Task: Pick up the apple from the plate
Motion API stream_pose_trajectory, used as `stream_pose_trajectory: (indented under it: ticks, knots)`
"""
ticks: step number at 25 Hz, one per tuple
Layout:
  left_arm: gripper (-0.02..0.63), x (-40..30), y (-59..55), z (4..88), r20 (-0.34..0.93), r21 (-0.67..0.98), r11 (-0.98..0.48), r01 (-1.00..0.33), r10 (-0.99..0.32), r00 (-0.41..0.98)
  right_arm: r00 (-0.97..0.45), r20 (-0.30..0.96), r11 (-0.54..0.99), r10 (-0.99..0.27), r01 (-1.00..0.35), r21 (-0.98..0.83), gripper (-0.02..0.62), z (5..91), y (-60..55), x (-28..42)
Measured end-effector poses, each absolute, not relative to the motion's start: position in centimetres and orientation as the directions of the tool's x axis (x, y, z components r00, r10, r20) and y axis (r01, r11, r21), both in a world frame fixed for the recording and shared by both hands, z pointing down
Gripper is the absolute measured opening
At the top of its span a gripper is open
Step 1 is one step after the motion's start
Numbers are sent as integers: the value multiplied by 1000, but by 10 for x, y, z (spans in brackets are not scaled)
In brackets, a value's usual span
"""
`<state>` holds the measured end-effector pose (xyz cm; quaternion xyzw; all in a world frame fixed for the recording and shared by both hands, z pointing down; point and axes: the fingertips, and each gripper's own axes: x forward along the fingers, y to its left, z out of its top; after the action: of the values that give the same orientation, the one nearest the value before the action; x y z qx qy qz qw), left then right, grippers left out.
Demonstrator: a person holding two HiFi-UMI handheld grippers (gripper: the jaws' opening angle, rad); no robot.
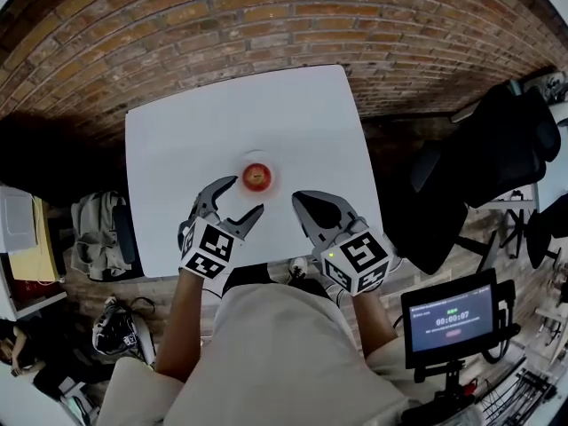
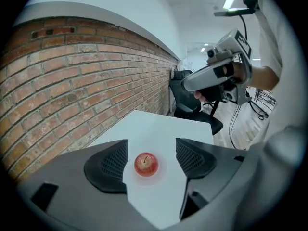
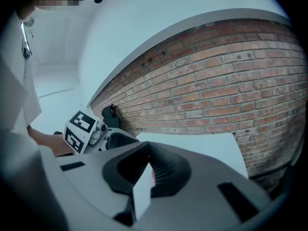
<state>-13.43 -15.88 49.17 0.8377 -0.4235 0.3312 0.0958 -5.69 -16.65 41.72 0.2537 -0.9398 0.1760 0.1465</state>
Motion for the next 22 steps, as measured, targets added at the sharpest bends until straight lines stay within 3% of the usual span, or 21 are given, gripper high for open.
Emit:
stream_pose_trajectory:
  ticks: [22]
  knots:
    - [327,-140,-191,544,714,-77,-709,-701,-530,458,-768,441,728,-464,-615,-304,2,451,-188,-49]
